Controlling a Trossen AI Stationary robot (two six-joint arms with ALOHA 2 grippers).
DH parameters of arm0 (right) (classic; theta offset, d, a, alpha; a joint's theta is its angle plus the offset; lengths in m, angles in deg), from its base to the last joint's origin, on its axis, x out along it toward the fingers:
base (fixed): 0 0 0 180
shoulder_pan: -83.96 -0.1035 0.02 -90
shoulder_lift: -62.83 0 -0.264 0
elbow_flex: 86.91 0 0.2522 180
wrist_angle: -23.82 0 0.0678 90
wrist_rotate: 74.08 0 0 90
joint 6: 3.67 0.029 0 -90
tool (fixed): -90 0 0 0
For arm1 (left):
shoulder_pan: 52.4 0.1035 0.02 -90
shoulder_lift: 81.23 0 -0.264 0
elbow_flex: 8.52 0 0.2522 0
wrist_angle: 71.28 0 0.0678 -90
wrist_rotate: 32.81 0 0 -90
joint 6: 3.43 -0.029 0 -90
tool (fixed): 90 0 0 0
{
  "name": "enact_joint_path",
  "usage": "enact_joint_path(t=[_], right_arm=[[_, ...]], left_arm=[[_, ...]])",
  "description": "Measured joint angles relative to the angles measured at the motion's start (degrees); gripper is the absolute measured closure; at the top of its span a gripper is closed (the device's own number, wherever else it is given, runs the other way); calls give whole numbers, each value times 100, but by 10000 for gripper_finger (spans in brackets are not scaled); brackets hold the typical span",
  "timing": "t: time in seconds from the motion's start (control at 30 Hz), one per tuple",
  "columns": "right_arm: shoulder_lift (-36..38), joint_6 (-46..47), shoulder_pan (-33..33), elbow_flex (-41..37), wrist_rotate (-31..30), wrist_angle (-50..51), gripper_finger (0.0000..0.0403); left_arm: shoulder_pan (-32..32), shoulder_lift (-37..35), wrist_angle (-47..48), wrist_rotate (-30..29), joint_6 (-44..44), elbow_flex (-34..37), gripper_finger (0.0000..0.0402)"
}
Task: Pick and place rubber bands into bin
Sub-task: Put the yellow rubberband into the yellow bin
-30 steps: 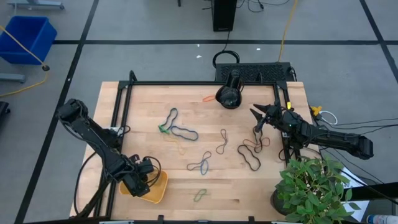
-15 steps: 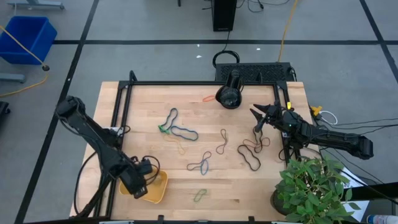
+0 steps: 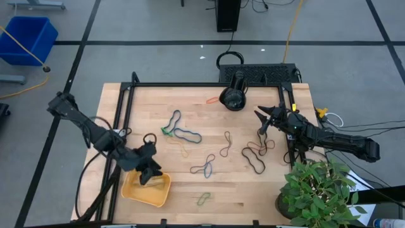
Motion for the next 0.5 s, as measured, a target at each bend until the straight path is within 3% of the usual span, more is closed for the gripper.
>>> enact_joint_path(t=[0.23, 0.5], right_arm=[[0, 0, 2, 0, 0, 0, 273], [2, 0, 1, 0, 0, -2, 273]], left_arm=[[187, -75, -704, 8, -1221, -2, 231], [410, -75, -814, 44, -2247, -2, 231]])
